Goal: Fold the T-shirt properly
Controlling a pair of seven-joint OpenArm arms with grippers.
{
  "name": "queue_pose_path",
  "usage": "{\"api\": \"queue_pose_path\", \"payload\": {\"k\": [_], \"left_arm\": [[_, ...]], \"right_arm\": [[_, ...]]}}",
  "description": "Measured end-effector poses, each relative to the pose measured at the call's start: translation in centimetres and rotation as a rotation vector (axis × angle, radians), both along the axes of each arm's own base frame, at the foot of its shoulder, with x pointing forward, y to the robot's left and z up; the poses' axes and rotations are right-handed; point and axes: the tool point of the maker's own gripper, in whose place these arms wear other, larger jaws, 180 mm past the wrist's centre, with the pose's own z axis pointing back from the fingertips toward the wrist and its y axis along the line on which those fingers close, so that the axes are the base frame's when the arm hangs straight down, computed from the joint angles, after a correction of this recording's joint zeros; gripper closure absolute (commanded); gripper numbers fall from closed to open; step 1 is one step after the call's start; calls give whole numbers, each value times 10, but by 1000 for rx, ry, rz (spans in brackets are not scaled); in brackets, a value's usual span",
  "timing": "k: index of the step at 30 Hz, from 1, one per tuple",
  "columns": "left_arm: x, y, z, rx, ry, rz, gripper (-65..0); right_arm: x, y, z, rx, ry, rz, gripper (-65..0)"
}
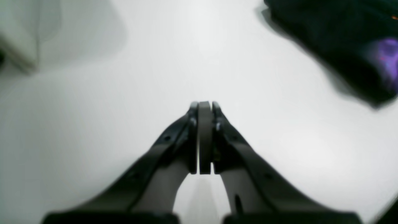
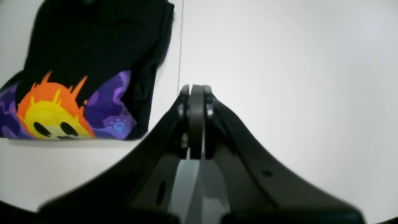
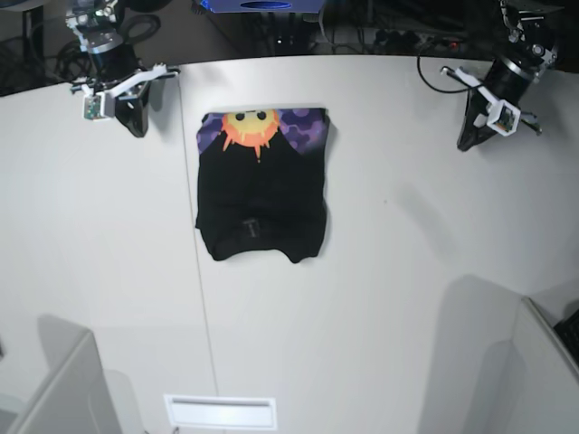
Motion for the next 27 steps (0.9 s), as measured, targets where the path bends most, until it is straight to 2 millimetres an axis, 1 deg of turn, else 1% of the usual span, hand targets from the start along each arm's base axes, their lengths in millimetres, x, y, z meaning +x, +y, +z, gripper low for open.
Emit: {"api": "queue_pose_path", "payload": {"k": [3, 6, 8, 12, 15, 16, 17, 18, 19, 21, 22, 24, 26, 27], "left_arm": [[-35, 19, -24, -46, 53, 86, 0], [-76, 24, -52, -101, 136, 140, 0], [-98, 30, -70, -133, 191, 183, 0], [-113, 43, -76, -192, 154, 262, 0], [-128, 48, -78, -223, 136, 311, 0], [-137, 46, -83, -233, 155, 316, 0], [-149, 42, -93, -207, 212, 305, 0], [-161, 35, -98, -210, 250, 291, 0], [-166, 30, -93, -234, 230, 292, 0], [-162, 30, -66, -312, 94, 356, 0], [-159, 31, -55, -325, 48, 372, 0], [-153, 26, -37, -341, 4, 345, 0], [-155, 23, -29, -339, 3, 324, 0], [-158, 22, -29, -334, 14, 319, 0]], "right_arm": [[-20, 0, -9, -1, 59, 0, 0], [-41, 2, -18, 3, 120, 6, 0], [-54, 1, -23, 0, 153, 2, 0], [-84, 3, -31, 5, 227, 5, 0], [-104, 5, -37, 12, 278, 4, 0], [-111, 9, -42, 24, 299, 5, 0], [-119, 15, -49, 39, 327, 10, 0], [-129, 21, -57, 55, 365, 21, 0], [-138, 25, -65, 65, 397, 24, 0], [-154, 33, -82, 90, 453, 29, 0], [-159, 32, -91, 84, 476, 29, 0], [-163, 30, -103, 79, 498, 24, 0], [-168, 36, -116, 92, 525, 29, 0], [-175, 42, -123, 105, 552, 40, 0]]}}
